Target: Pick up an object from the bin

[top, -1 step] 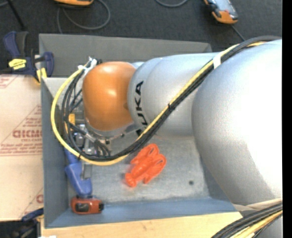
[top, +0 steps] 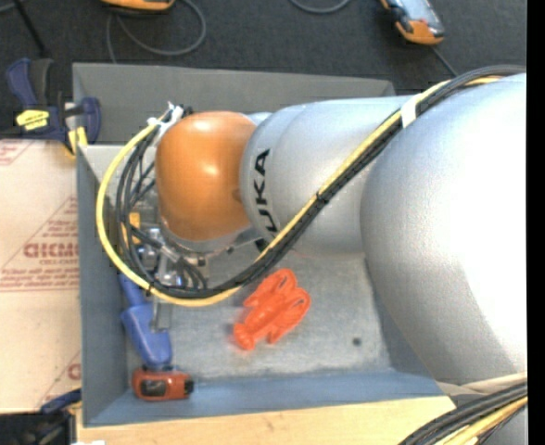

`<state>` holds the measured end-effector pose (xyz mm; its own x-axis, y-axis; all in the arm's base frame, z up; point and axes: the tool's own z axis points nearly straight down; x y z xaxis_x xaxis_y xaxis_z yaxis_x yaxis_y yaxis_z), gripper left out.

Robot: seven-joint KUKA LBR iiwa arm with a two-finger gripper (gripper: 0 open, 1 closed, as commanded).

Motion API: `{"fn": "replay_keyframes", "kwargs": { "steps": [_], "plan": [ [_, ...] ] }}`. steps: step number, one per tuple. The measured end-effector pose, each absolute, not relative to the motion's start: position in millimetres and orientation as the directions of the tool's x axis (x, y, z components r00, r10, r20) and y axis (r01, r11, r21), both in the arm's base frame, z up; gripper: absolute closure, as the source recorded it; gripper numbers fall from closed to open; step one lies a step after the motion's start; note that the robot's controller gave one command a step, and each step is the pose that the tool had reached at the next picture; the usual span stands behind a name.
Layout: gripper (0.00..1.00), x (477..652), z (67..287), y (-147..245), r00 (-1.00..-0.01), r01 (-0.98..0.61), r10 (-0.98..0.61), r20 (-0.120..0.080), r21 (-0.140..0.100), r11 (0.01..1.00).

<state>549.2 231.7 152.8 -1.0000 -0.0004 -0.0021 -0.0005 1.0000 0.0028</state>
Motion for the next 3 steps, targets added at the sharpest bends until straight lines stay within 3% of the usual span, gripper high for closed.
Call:
{"fn": "replay_keyframes", "kwargs": {
  "steps": [1, 2, 3],
  "plan": [
    [0.00, 629.3, 84.3, 233.1, -0.996, -0.087, -0.087, -0.021, 0.004, 0.996],
    [0.00, 635.5, 117.5, 234.7, -0.948, -0.319, -0.319, -0.003, -0.001, 0.948],
    [0.00, 640.5, 109.8, 215.6, -0.905, -0.424, -0.424, -0.006, -0.002, 0.905]
  ]
}}
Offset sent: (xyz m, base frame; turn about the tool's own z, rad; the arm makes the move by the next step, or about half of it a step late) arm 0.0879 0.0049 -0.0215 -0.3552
